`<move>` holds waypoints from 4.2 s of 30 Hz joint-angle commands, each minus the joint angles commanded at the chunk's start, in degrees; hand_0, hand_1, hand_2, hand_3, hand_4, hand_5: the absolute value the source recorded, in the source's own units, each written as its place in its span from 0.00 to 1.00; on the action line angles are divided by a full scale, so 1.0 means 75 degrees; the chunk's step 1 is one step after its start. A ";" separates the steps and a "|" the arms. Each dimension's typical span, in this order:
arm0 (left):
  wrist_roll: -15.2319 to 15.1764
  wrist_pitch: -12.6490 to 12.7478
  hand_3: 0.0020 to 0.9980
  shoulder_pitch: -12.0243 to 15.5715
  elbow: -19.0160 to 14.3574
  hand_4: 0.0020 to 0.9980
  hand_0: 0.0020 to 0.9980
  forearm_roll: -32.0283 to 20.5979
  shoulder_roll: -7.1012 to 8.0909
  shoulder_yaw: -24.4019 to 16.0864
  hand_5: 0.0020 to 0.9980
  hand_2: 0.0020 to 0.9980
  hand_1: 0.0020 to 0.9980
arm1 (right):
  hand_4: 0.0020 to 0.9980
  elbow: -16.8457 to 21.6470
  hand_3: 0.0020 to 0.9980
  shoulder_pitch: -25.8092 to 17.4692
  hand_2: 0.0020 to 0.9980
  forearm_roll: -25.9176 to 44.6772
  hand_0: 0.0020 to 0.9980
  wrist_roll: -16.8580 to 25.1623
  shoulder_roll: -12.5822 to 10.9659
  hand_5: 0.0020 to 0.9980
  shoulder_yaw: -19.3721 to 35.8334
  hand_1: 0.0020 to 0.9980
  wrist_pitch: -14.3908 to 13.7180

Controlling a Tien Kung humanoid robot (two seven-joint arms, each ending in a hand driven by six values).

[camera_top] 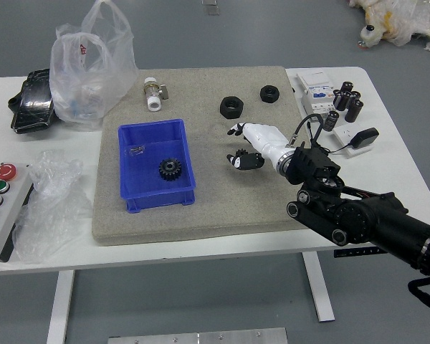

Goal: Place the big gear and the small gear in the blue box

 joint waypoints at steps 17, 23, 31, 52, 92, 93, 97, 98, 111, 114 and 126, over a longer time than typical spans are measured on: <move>-0.0048 0.0015 0.80 -0.0019 0.0008 0.71 0.70 -0.0085 -0.0020 0.0057 0.49 0.67 0.68 | 0.11 -0.0467 0.50 0.0141 0.36 0.0098 0.55 -0.0171 0.0121 0.03 -0.0665 0.50 -0.0005; -0.0069 0.0017 0.80 -0.0033 0.0010 0.70 0.70 -0.0119 -0.0033 0.0084 0.49 0.67 0.68 | 0.03 -0.0420 0.42 0.0155 0.30 -0.0037 0.53 -0.0149 0.0094 0.00 -0.0624 0.48 -0.0116; -0.0080 0.0022 0.80 -0.0037 0.0011 0.70 0.70 -0.0133 -0.0037 0.0096 0.49 0.67 0.68 | 0.02 -0.0153 0.40 0.0205 0.30 -0.0202 0.53 0.0001 -0.0001 0.00 -0.0424 0.49 -0.0302; -0.0019 0.0014 0.80 0.0006 -0.0007 0.71 0.70 -0.0057 -0.0035 0.0044 0.50 0.67 0.68 | 0.20 0.2388 0.55 0.0682 0.55 -0.0643 0.60 -0.0029 0.0569 0.03 -0.0684 0.59 -0.0102; -0.0089 -0.0021 0.80 -0.0044 0.0021 0.72 0.70 -0.0078 -0.0022 0.0105 0.51 0.67 0.68 | 0.52 0.2917 0.69 -0.1500 0.73 -0.0303 0.68 0.0993 -0.0862 0.24 0.3129 0.70 -0.0650; -0.0096 -0.0023 0.80 -0.0052 0.0022 0.72 0.70 -0.0082 -0.0014 0.0111 0.51 0.67 0.68 | 0.52 0.2962 0.69 -0.1626 0.73 -0.0279 0.68 0.1055 -0.0934 0.24 0.3387 0.70 -0.0675; -0.0096 -0.0043 0.80 -0.0092 0.0026 0.72 0.70 -0.0037 0.0017 0.0095 0.51 0.67 0.68 | 0.52 0.3117 0.69 -0.2054 0.73 -0.0247 0.68 0.1186 -0.1125 0.24 0.4262 0.70 -0.0709; -0.0100 -0.0046 0.80 -0.0104 0.0027 0.72 0.70 -0.0035 0.0025 0.0096 0.51 0.67 0.68 | 0.52 0.3164 0.69 -0.2149 0.73 -0.0249 0.67 0.1204 -0.1164 0.24 0.4458 0.70 -0.0711; -0.0054 -0.0140 0.80 -0.0173 0.0038 0.72 0.70 0.0259 0.0160 -0.0046 0.50 0.67 0.68 | 0.51 0.3905 0.68 -0.3941 0.71 0.0376 0.65 0.1770 -0.1718 0.25 0.6939 0.69 -0.0661; -0.0041 -0.0164 0.80 -0.0177 0.0039 0.72 0.70 0.0331 0.0179 -0.0083 0.50 0.67 0.68 | 0.51 0.3951 0.68 -0.4188 0.71 0.0512 0.65 0.1829 -0.1714 0.25 0.7370 0.69 -0.0635; -0.0017 -0.0251 0.80 -0.0204 0.0044 0.71 0.70 0.0545 0.0287 -0.0186 0.49 0.67 0.68 | 0.51 0.4138 0.68 -0.4737 0.71 0.1774 0.63 0.2545 -0.1621 0.24 0.8011 0.68 -0.0294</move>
